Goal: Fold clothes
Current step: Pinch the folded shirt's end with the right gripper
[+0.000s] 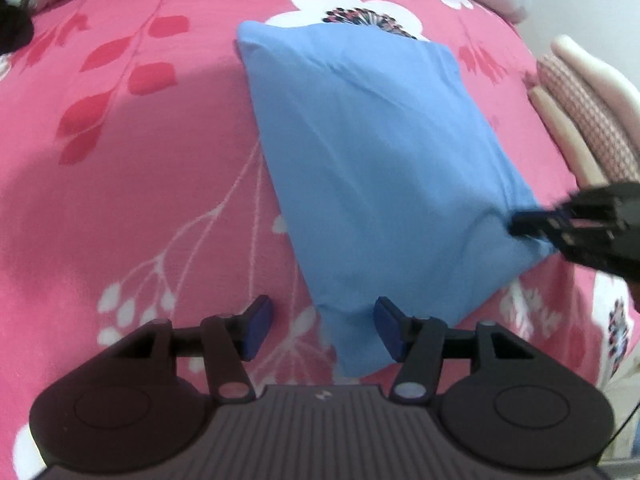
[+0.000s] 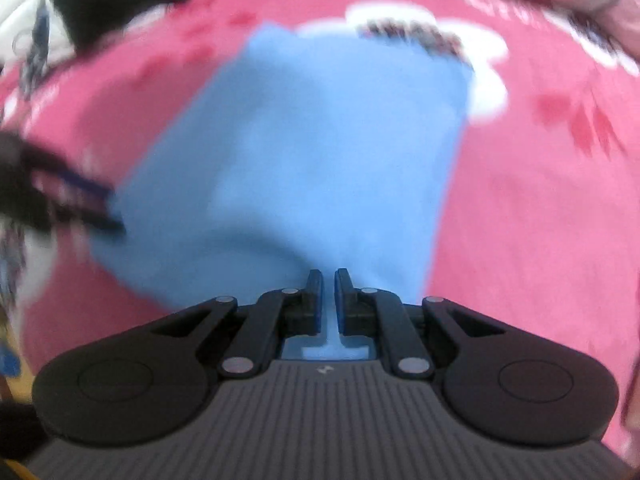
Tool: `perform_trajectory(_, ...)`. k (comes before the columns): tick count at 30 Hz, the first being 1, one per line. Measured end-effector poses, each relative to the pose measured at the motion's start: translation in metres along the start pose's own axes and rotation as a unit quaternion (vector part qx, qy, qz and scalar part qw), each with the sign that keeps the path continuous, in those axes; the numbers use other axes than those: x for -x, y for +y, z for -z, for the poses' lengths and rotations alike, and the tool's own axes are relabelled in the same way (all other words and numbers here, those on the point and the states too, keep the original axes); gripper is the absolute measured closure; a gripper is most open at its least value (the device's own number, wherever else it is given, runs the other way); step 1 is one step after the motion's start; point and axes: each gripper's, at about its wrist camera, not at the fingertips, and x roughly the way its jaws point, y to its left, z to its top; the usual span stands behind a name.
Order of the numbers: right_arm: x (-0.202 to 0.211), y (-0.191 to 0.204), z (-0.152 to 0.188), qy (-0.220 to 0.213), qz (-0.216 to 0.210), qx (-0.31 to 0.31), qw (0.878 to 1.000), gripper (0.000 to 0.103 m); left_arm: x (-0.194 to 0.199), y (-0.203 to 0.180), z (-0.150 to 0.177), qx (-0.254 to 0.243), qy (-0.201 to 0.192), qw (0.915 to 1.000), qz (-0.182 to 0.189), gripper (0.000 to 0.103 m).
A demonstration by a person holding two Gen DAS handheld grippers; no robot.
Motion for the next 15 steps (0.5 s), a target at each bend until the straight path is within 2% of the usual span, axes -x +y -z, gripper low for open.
perform_trajectory(3, 0.02, -0.017, 0.026, 0.034, -0.005, -0.015, 0.999, 0.097, 0.001, 0.002, 0.0, 0.003, 0.006, 1.0, 0.005, 0.044)
perform_trajectory(5, 0.032, -0.029, 0.028, 0.05, -0.004, -0.041, 0.998, 0.097, 0.005, 0.01, -0.009, 0.03, 0.0, 0.9995, 0.015, 0.044)
perform_trajectory(8, 0.046, -0.067, 0.004, -0.023, -0.029, -0.115, 0.993, 0.096, 0.009, 0.025, -0.028, 0.082, -0.019, 0.9958, 0.035, 0.038)
perform_trajectory(11, 0.031, -0.107, -0.022, -0.083, -0.077, -0.215, 0.97, 0.088, -0.007, 0.04, -0.05, 0.125, -0.034, 0.9895, 0.064, 0.037)
perform_trajectory(12, 0.02, -0.121, -0.029, -0.098, -0.1, -0.244, 0.96, 0.08, -0.012, 0.045, -0.058, 0.138, -0.038, 0.9869, 0.073, 0.037)
perform_trajectory(13, 0.006, -0.133, -0.034, -0.103, -0.125, -0.266, 0.95, 0.071, -0.018, 0.05, -0.065, 0.152, -0.043, 0.984, 0.083, 0.038)
perform_trajectory(15, -0.024, -0.15, -0.043, -0.099, -0.152, -0.291, 0.939, 0.07, -0.033, 0.058, -0.078, 0.155, -0.046, 0.9823, 0.094, 0.04)
